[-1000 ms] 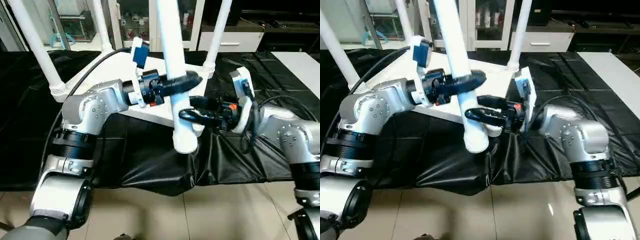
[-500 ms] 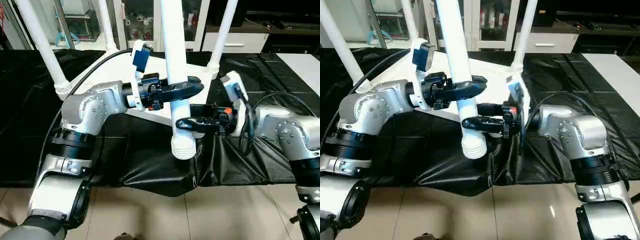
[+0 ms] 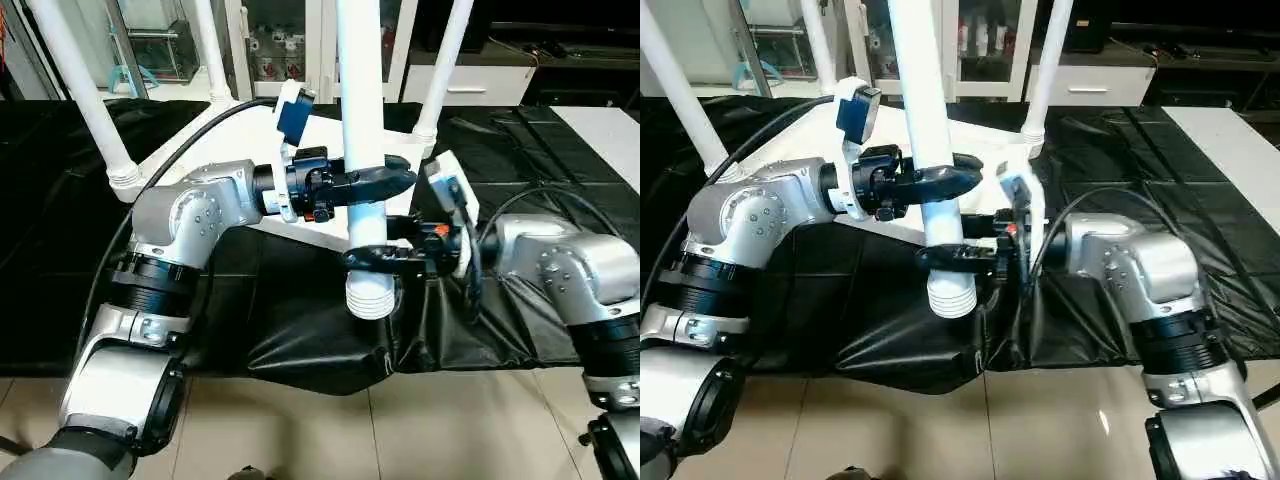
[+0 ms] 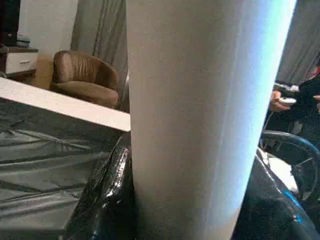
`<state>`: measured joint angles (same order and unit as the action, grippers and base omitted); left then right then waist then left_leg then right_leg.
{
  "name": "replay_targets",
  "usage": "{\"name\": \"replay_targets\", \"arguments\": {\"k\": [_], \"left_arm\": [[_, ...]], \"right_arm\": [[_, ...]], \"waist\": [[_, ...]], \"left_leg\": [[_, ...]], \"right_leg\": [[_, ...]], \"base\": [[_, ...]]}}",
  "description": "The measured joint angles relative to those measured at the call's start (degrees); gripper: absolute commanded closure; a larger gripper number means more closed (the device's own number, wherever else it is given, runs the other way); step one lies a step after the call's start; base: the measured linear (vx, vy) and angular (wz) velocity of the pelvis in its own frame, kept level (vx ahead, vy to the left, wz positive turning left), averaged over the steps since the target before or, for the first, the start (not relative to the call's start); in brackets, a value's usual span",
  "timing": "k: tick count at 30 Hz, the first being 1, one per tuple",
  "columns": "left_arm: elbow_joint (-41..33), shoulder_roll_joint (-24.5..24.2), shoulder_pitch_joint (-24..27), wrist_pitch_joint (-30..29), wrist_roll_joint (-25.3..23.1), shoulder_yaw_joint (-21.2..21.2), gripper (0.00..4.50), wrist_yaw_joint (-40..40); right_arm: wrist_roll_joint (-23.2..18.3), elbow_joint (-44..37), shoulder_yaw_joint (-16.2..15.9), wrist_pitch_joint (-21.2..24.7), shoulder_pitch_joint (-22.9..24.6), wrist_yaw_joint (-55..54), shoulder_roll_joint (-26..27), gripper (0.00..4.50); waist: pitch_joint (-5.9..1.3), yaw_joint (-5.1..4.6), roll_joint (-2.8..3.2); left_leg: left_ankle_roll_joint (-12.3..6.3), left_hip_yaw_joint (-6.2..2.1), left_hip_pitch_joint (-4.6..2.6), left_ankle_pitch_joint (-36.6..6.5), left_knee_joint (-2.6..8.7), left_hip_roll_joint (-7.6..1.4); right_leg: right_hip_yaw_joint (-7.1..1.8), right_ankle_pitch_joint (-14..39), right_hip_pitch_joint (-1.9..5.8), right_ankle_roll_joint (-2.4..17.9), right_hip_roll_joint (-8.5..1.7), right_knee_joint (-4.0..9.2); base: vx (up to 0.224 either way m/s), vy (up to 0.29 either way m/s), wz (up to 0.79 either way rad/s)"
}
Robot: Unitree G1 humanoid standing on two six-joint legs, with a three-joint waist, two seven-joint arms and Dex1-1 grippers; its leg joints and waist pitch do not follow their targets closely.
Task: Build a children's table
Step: Pick table leg
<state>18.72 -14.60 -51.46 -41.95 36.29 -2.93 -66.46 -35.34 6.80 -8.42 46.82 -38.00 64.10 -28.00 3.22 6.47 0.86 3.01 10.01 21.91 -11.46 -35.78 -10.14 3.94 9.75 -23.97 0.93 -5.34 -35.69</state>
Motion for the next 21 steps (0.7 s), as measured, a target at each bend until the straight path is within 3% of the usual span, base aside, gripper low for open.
{"name": "replay_targets", "arguments": {"k": [14, 21], "left_arm": [[0.0, -0.2, 0.0, 1.0, -0.4, -0.4, 2.62, -0.9], [0.3, -0.1, 0.0, 1.0, -0.4, -0.4, 2.62, -1.5]], "right_arm": [[-0.1, -1.0, -1.2, 0.7, 0.1, 1.6, 0.3, 2.18], [0.1, -1.4, -1.4, 0.7, 0.3, 2.0, 0.1, 2.52]], "waist": [[0.00, 0.02, 0.00], [0.00, 0.01, 0.00]], "left_leg": [[0.00, 0.00, 0.01, 0.0, 0.00, 0.00], [0.00, 0.00, 0.00, 0.0, 0.00, 0.00]], "right_leg": [[0.00, 0.0, 0.00, 0.0, 0.00, 0.01], [0.00, 0.0, 0.00, 0.0, 0.00, 0.00]], "base": [[0.000, 0.000, 0.00], [0.000, 0.000, 0.00]]}}
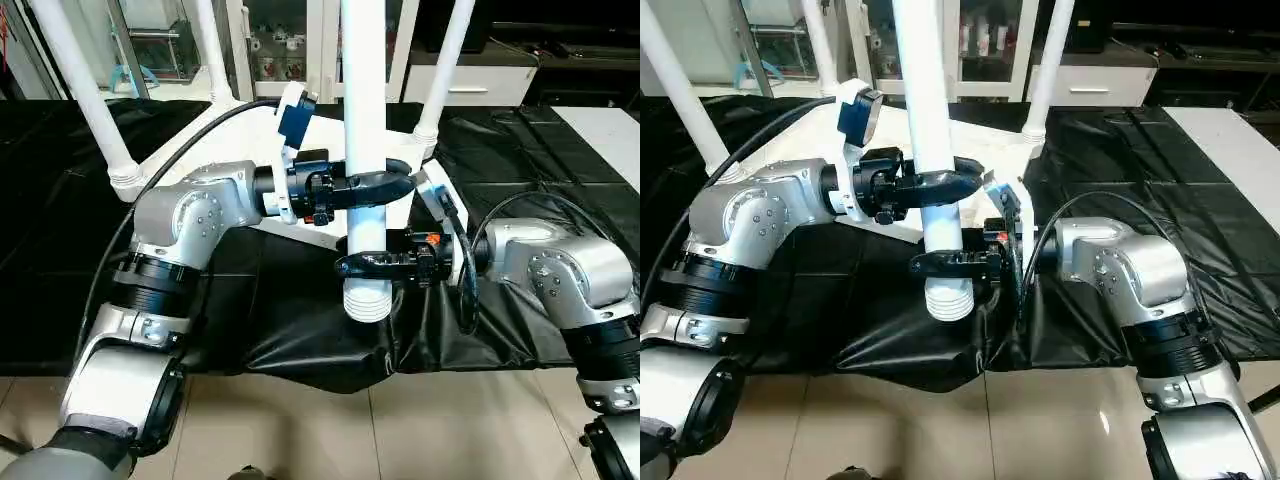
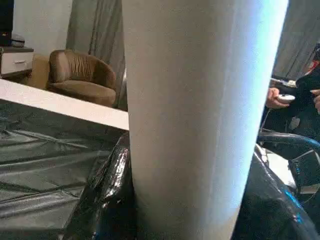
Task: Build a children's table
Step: Pick table leg
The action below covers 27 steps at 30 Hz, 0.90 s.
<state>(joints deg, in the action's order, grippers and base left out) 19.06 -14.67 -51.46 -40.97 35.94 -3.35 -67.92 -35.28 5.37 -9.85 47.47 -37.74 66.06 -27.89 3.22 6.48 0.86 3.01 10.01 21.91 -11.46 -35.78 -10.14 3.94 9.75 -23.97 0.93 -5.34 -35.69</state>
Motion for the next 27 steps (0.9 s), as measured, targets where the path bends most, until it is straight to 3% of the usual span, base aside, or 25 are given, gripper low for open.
{"name": "replay_targets", "arguments": {"k": [6, 7, 11, 13, 15, 19, 27], "left_arm": [[1.5, 0.2, -0.6, 0.5, -0.6, 0.0, 2.62, 0.5], [2.3, 0.2, -1.0, 0.4, -0.6, 0.0, 1.92, 0.6], [3.7, 0.5, -1.4, -0.1, -1.2, 0.1, 1.90, 2.2], [4.7, 0.5, -1.4, -0.5, -1.1, 0.1, 1.53, 2.0], [5.2, -0.1, -1.4, -0.9, -1.1, 0.1, 1.54, 1.4], [6.2, -1.3, -1.4, -0.8, -1.2, 0.2, 1.06, -0.1], [8.5, -1.8, -1.2, 2.8, -2.5, 0.6, 0.55, -1.0]], "right_arm": [[0.7, 0.2, 0.2, -0.6, 0.0, -0.6, 0.2, 2.55], [0.8, 0.3, 0.3, -0.6, 0.0, -0.8, 0.3, 2.57], [0.6, 0.3, 0.7, -0.6, 1.2, -1.6, 0.8, 2.58], [0.6, 0.2, 1.2, -0.6, 2.0, -2.2, 0.8, 2.61], [0.3, -0.1, 1.8, -0.6, 2.8, -2.8, 1.0, 2.61], [-0.1, -0.2, 4.6, -0.9, 3.7, -4.5, 1.2, 2.62], [-0.6, -0.7, 10.1, -2.0, 6.2, -8.4, 0.7, 2.62]], "waist": [[0.00, 0.05, 0.02], [0.00, 0.03, 0.03], [0.01, 0.01, 0.06], [0.05, 0.03, 0.17], [0.13, 0.02, 0.32], [0.30, 0.04, 0.97], [0.16, 0.06, 2.38]], "left_leg": [[0.01, -0.01, 0.00, 0.0, 0.00, 0.00], [0.01, 0.00, 0.00, 0.0, 0.00, 0.01], [0.01, -0.01, 0.00, 0.0, 0.00, 0.01], [0.01, -0.02, 0.01, 0.0, 0.00, 0.00], [0.01, -0.02, 0.01, 0.0, 0.00, 0.01], [0.01, -0.04, 0.00, 0.0, 0.00, 0.01], [-0.01, -0.06, 0.04, 0.0, 0.00, 0.04]], "right_leg": [[0.00, 0.0, 0.01, 0.0, 0.00, 0.01], [-0.01, 0.0, 0.01, 0.0, 0.00, 0.01], [0.00, 0.0, 0.01, 0.0, 0.00, 0.01], [0.02, 0.0, 0.01, 0.0, 0.00, 0.02], [0.02, 0.0, 0.01, 0.0, 0.00, 0.02], [0.02, 0.0, 0.02, 0.0, 0.00, 0.01], [0.04, 0.0, 0.05, 0.0, -0.01, 0.12]], "base": [[0.000, 0.000, 0.00], [0.000, 0.000, 0.00], [0.000, 0.000, 0.00], [0.000, 0.000, 0.00], [0.000, 0.000, 0.00], [0.000, 0.000, 0.00], [0.000, 0.000, 0.00]]}}
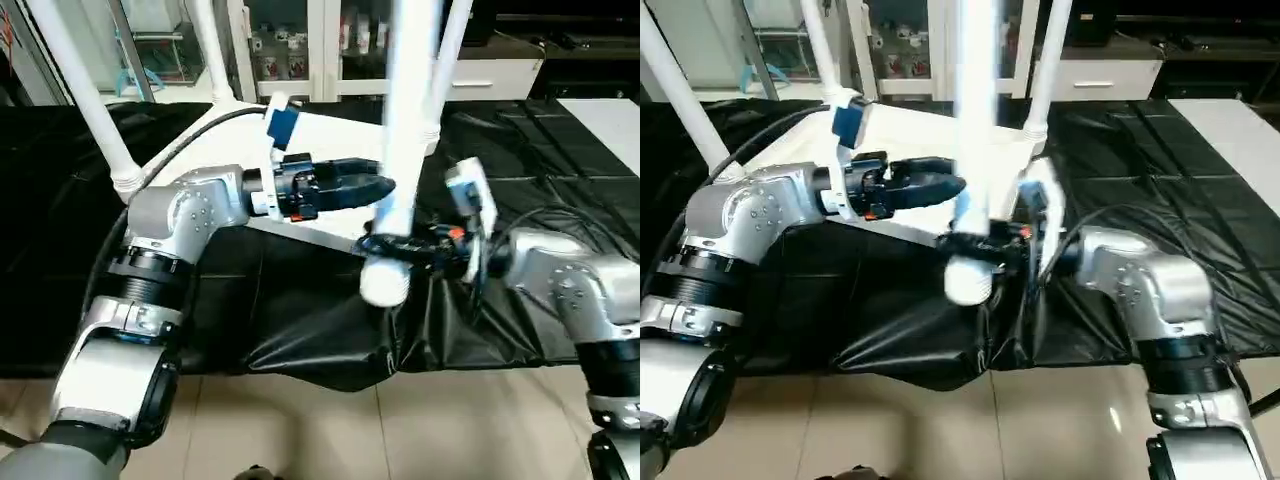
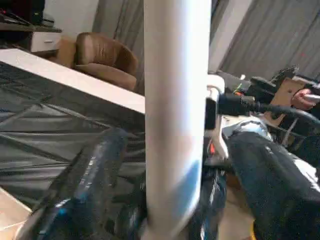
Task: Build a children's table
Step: Pick table leg
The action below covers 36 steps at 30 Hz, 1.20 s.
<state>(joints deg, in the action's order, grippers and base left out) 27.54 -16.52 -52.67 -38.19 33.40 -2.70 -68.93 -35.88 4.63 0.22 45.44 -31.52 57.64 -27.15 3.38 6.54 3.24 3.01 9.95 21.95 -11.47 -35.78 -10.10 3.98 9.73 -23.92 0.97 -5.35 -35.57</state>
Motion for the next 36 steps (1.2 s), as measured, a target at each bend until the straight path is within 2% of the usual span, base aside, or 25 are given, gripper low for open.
{"name": "replay_targets", "arguments": {"k": [4, 6, 9, 11, 13, 16, 18, 20, 23, 27, 29, 30, 31, 32, 33, 34, 35, 36], "left_arm": [[-0.3, 1.9, 0.6, 3.0, 0.5, 2.1, 0.54, 2.0], [-0.9, 2.9, 1.6, 6.8, -0.4, 4.5, 0.54, 7.8], [-3.0, 2.7, 5.7, 13.5, -6.7, 7.1, 0.54, 21.7], [-5.9, 2.4, 12.2, 18.9, -13.8, 7.5, 0.54, 32.6], [-7.9, 3.4, 18.5, 24.0, -18.4, 9.4, 0.54, 39.7], [-13.6, 6.9, 25.9, 26.0, -23.3, 12.0, 0.54, 49.2], [-16.3, 8.7, 29.0, 26.8, -25.4, 12.2, 0.54, 53.1], [-16.6, 8.8, 31.7, 31.0, -29.2, 10.9, 0.54, 57.8], [-16.5, 9.1, 34.0, 36.1, -31.6, 9.5, 0.54, 61.1], [-16.6, 11.2, 32.7, 37.4, -32.1, 8.8, 0.54, 61.7], [-16.7, 11.8, 31.7, 37.4, -32.2, 8.3, 0.54, 61.8], [-16.8, 12.0, 31.7, 37.4, -32.4, 8.1, 0.54, 61.8], [-16.8, 12.1, 31.6, 37.4, -32.6, 7.8, 0.54, 62.0], [-16.8, 12.1, 31.6, 37.6, -32.7, 7.8, 0.54, 62.2], [-16.7, 11.9, 31.6, 38.1, -32.7, 7.8, 0.54, 62.6], [-16.7, 11.6, 31.5, 38.7, -33.0, 7.7, 0.54, 63.0], [-16.7, 11.3, 31.3, 38.8, -33.1, 7.7, 0.54, 63.1], [-16.6, 11.3, 31.1, 39.0, -33.2, 7.7, 0.54, 63.2]], "right_arm": [[1.1, -1.1, 0.9, -1.6, 1.8, -3.0, -0.3, 2.62], [3.6, -1.5, 1.9, -4.6, 2.8, -6.9, 0.2, 2.62], [9.8, -1.8, 4.0, -10.6, 4.1, -16.0, 1.7, 2.62], [15.2, -3.0, 4.5, -14.4, 6.2, -24.1, 3.0, 2.62], [19.8, -4.6, 4.7, -18.6, 9.5, -29.1, 4.0, 2.62], [25.1, -6.9, 4.4, -23.5, 12.6, -37.1, 7.6, 2.62], [25.5, -8.0, 4.6, -24.8, 13.9, -40.7, 10.7, 2.62], [25.2, -7.8, 6.2, -26.9, 15.6, -44.5, 15.3, 2.62], [24.2, -5.7, 7.6, -30.0, 18.6, -46.6, 18.3, 2.62], [24.3, -5.4, 5.4, -32.0, 22.6, -44.8, 19.0, 2.62], [24.5, -5.4, 3.6, -32.4, 22.9, -44.2, 19.2, 2.62], [24.5, -5.4, 3.3, -32.4, 22.9, -44.0, 19.3, 2.62], [24.6, -5.4, 3.2, -32.5, 22.8, -43.9, 19.3, 2.62], [24.6, -5.4, 3.2, -32.6, 22.8, -43.9, 19.3, 2.62], [24.6, -5.4, 3.2, -32.7, 22.8, -43.9, 19.5, 2.62], [24.6, -5.4, 3.2, -33.1, 22.8, -43.9, 19.8, 2.62], [24.6, -5.4, 3.2, -33.5, 22.7, -43.9, 19.8, 2.62], [24.7, -5.4, 3.2, -33.7, 22.8, -43.9, 19.8, 2.62]], "waist": [[-0.03, -0.08, 0.21], [-0.03, -0.30, 0.19], [-0.05, -1.30, 0.18], [-0.09, -2.10, 0.13], [0.00, -2.51, -0.29], [0.02, -3.03, -0.69], [-0.04, -3.09, -0.84], [-0.09, -3.07, -1.18], [-0.06, -2.97, -1.50], [-0.01, -3.24, -1.52], [0.11, -3.88, -1.42], [0.20, -4.41, -1.36], [0.55, -5.03, -1.25], [0.71, -5.46, -1.10], [0.97, -6.25, -0.61], [1.23, -7.11, -0.29], [1.42, -7.76, -0.37], [1.56, -8.07, -0.82]], "left_leg": [[0.01, -0.01, 0.00, 0.0, 0.01, -0.03], [0.01, -0.01, 0.00, 0.0, 0.00, -0.03], [0.02, -0.01, -0.02, 0.0, 0.01, -0.03], [0.04, -0.01, 0.04, 0.0, 0.11, -0.03], [0.07, -0.03, 0.14, 0.0, 0.23, -0.11], [0.02, -0.03, 0.25, 0.0, 0.30, -0.10], [-0.05, -0.02, 0.23, 0.0, 0.32, -0.10], [-0.04, -0.02, 0.21, 0.0, 0.34, -0.09], [-0.05, -0.02, 0.20, 0.0, 0.34, 0.01], [-0.05, 0.02, 0.04, 0.0, 0.34, 0.11], [-0.05, 0.02, -0.69, -0.1, 0.60, 0.11], [-0.03, 0.03, -1.46, -0.1, 1.05, 0.13], [0.08, 0.03, -2.77, -0.5, 1.60, 0.08], [0.17, -0.06, -3.50, -0.9, 1.77, -0.07], [0.33, -0.39, -4.16, -1.1, 1.80, -0.54], [0.63, -0.42, -4.79, -1.3, 1.96, -1.13], [0.76, -0.53, -5.05, -1.3, 1.97, -1.15], [1.04, -0.31, -6.03, -1.6, 1.97, -0.94]], "right_leg": [[0.03, 0.0, -0.02, 0.0, 0.01, -0.04], [0.02, 0.0, -0.02, 0.0, 0.01, -0.04], [0.02, 0.0, 0.02, 0.0, 0.01, -0.01], [0.02, 0.0, 0.02, -0.2, 0.04, 0.09], [0.08, 0.0, -0.10, -0.5, 0.10, 0.27], [0.11, 0.0, -0.11, -0.5, 0.10, 0.51], [0.12, 0.0, -0.06, -0.5, 0.10, 0.60], [0.10, 0.0, -0.06, -0.5, 0.10, 0.61], [-0.03, 0.2, 0.00, -0.8, 0.09, 0.67], [-0.20, 0.2, 0.09, -0.9, 0.07, 0.71], [-0.11, 0.4, 0.65, -1.2, 0.08, 0.94], [0.02, 0.5, 1.34, -1.4, 0.11, 1.42], [0.55, 0.5, 2.24, -1.4, 0.17, 2.46], [1.44, 0.6, 3.13, -1.4, 0.11, 3.10], [2.63, 0.6, 4.34, -1.4, 0.06, 3.97], [3.45, 1.2, 5.58, -1.3, 0.05, 4.11], [3.26, 2.7, 5.77, -1.3, -0.10, 2.57], [2.70, 3.8, 5.64, -0.7, -0.13, 1.65]], "base": [[0.000, 0.000, 0.00], [0.000, 0.000, 0.00], [0.000, 0.000, 0.00], [0.000, 0.000, 0.00], [0.000, 0.000, 0.00], [0.000, 0.000, 0.00], [0.000, 0.000, 0.00], [0.000, 0.000, 0.00], [0.000, 0.000, 0.00], [0.000, 0.000, 0.00], [0.000, 0.000, 0.00], [0.000, 0.000, 0.00], [0.000, 0.000, 0.00], [0.000, 0.000, 0.00], [0.000, 0.000, 0.00], [0.027, 0.000, -0.18], [0.027, 0.000, -0.18], [0.061, -0.032, -0.09]]}}
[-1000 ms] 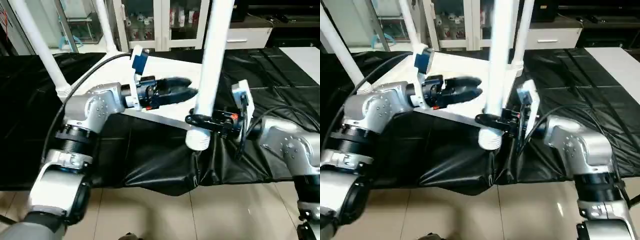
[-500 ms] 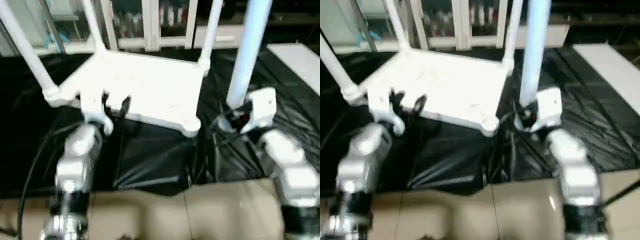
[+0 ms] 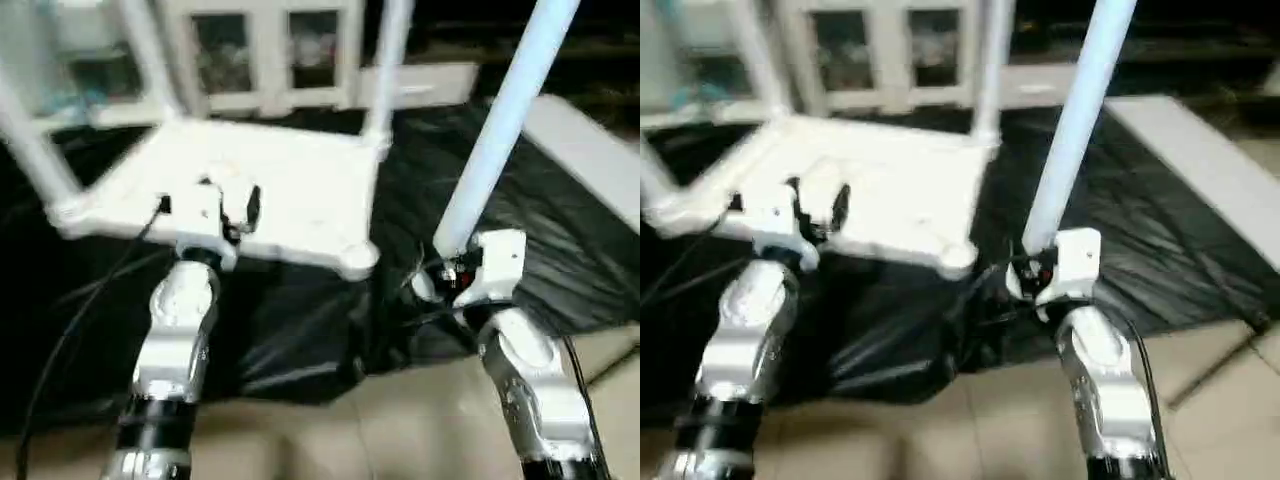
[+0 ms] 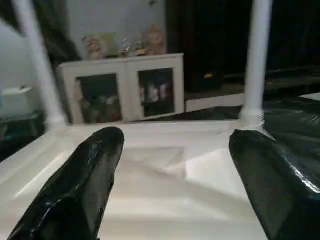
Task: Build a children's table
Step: Pick table leg
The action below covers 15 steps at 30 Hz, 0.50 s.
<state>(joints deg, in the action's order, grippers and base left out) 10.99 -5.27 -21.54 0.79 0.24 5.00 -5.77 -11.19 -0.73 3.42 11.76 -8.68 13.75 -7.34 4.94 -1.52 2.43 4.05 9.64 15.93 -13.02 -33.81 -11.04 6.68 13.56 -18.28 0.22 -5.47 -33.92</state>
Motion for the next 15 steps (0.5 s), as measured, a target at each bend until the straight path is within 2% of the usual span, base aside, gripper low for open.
{"name": "replay_targets", "arguments": {"k": [1, 2, 3, 4, 5, 6, 7, 8, 9, 10, 11, 12, 13, 14, 15], "left_arm": [[0.0, 0.3, 0.0, 0.2, 0.0, -0.1, 0.54, 0.0], [0.1, 0.4, 0.0, 0.3, 0.0, -0.4, 0.54, 0.0], [0.1, 0.8, -0.1, 0.5, 0.0, -0.6, 0.54, -0.1], [0.1, 1.3, -0.2, 0.5, 0.0, -1.1, 0.54, -0.1], [0.1, 1.6, -0.4, 0.5, 0.0, -1.6, 0.54, -0.1], [0.1, 1.7, -0.5, 0.5, -0.1, -2.0, 0.54, -0.2], [0.2, 1.4, -0.5, 0.5, -0.1, -1.9, 0.54, -0.1], [0.2, 1.1, -0.5, 0.5, -0.1, -1.5, 0.54, -0.1], [0.3, 0.8, -0.4, 0.5, -0.1, -1.3, 0.54, -0.1], [0.6, 0.3, -0.3, 0.5, -0.1, -0.7, 0.54, 0.0], [0.6, -0.1, -0.3, 0.5, -0.1, -0.3, 0.54, 0.2], [0.6, -0.5, -0.3, 0.5, 0.0, 0.0, 0.54, 0.4], [0.6, -0.5, -0.3, 0.7, -0.1, 0.1, 0.54, 0.5], [0.6, -0.3, -0.3, 0.8, -0.1, 0.0, 0.54, 0.5], [0.7, 0.5, 0.0, 0.7, -0.1, -0.1, 0.54, 0.6]], "right_arm": [[0.2, 0.0, 0.0, -0.3, 0.0, 0.1, -0.3, 2.62], [0.3, 0.0, 0.0, -0.8, 0.0, 0.3, -0.6, 2.62], [0.4, 0.0, 0.0, -1.1, 0.0, 0.5, -1.0, 2.62], [0.4, 0.0, 0.1, -1.2, 0.0, 0.6, -1.6, 2.62], [0.4, 0.1, 0.3, -1.2, 0.0, 0.6, -1.9, 2.62], [0.4, 0.5, 0.7, -1.2, 0.0, 0.6, -2.1, 2.62], [0.5, 0.8, 0.6, -1.2, 0.0, 0.7, -2.3, 2.62], [0.5, 0.8, 0.6, -1.2, 0.0, 0.8, -2.1, 2.62], [0.5, 0.9, 0.4, -1.2, -0.1, 1.1, -1.8, 2.62], [0.6, 1.0, -1.0, -1.1, -0.8, 1.7, -1.4, 2.62], [0.6, 1.0, -1.9, -1.1, -1.3, 1.9, -1.1, 2.62], [0.6, 1.1, -2.2, -1.2, -1.6, 2.1, -0.9, 2.62], [0.6, 1.1, -2.2, -1.2, -1.7, 2.5, -1.1, 2.62], [0.6, 1.1, -2.2, -1.2, -1.8, 2.6, -1.5, 2.62], [0.6, 1.3, -1.9, -1.2, -1.6, 2.9, -2.3, 2.62]], "waist": [[0.05, -0.67, -0.31], [-0.02, -1.00, -0.32], [-0.24, -0.79, -0.13], [-0.19, -0.64, -0.18], [-0.39, -0.51, 0.13], [-0.62, 0.05, 0.49], [-0.97, 0.52, 0.83], [-1.30, 0.41, 0.90], [-1.59, 0.00, 0.66], [-1.84, -0.71, 0.26], [-2.09, -1.24, -0.15], [-2.45, -1.49, -0.68], [-2.93, -1.60, -1.67], [-3.22, -1.65, -2.87], [-3.08, -1.22, -3.65]], "left_leg": [[0.31, 0.14, -0.92, -0.6, -0.12, 0.27], [0.33, 0.20, -1.14, -1.8, -0.45, 0.35], [-0.32, 0.04, -0.46, -3.0, -0.85, 0.44], [-2.30, -0.65, 0.34, -4.1, -1.80, 0.85], [-2.90, -1.07, 0.75, -4.4, -2.16, 1.16], [-3.19, -1.61, 1.28, -4.4, -2.43, 1.33], [-2.61, -2.20, 1.44, -3.3, -2.46, 1.17], [-1.75, -2.53, 1.45, -3.5, -2.30, 1.12], [-1.36, -2.81, 1.02, -3.7, -1.84, 1.41], [-1.55, -3.02, 0.49, -4.0, -1.38, 2.26], [-1.79, -3.07, 0.14, -4.5, -1.31, 2.80], [-1.97, -3.05, -0.17, -5.1, -1.36, 3.26], [-1.95, -2.93, -0.74, -6.0, -1.53, 3.98], [-2.75, -2.78, -1.19, -6.9, -2.17, 4.99], [-4.38, -2.81, -0.80, -8.3, -4.07, 5.61]], "right_leg": [[-0.39, 0.1, -0.02, -0.1, 0.11, -0.42], [-0.38, 0.2, 0.22, -0.1, 0.08, -0.29], [-0.39, 0.2, 0.61, -0.1, 0.15, -0.23], [-0.43, 0.2, 0.38, -0.2, 0.30, -0.24], [-0.50, 0.2, 0.36, -0.1, 0.38, -0.29], [-0.72, 0.2, 0.41, -0.1, 0.82, -0.29], [-0.67, 0.2, 0.55, -0.2, 1.44, 0.00], [-0.59, 0.4, 0.45, -0.2, 1.52, 0.14], [-0.81, 0.8, 0.20, 0.4, 1.40, -0.11], [-1.10, 2.3, -0.74, 1.9, 0.97, -1.64], [-1.59, 2.9, -1.91, 2.7, 0.41, -4.32], [-2.15, 3.1, -3.74, 1.9, -0.04, -7.01], [-3.30, 2.9, -5.80, 1.0, -0.13, -7.80], [-4.49, 1.8, -6.65, -0.7, -0.73, -6.48], [-5.12, 3.4, -5.34, -0.4, -0.38, -7.71]], "base": [[0.134, -0.046, 0.02], [0.134, -0.046, 0.02], [0.186, -0.031, -0.08], [0.118, -0.007, -0.09], [0.186, -0.018, -0.08], [0.148, -0.014, -0.03], [0.245, 0.001, -0.02], [0.177, 0.012, -0.02], [0.256, 0.005, 0.05], [0.277, -0.006, 0.12], [0.277, -0.006, 0.12], [0.227, -0.028, 0.10], [0.134, -0.071, 0.09], [0.134, -0.071, 0.09], [0.167, -0.090, 0.19]]}}
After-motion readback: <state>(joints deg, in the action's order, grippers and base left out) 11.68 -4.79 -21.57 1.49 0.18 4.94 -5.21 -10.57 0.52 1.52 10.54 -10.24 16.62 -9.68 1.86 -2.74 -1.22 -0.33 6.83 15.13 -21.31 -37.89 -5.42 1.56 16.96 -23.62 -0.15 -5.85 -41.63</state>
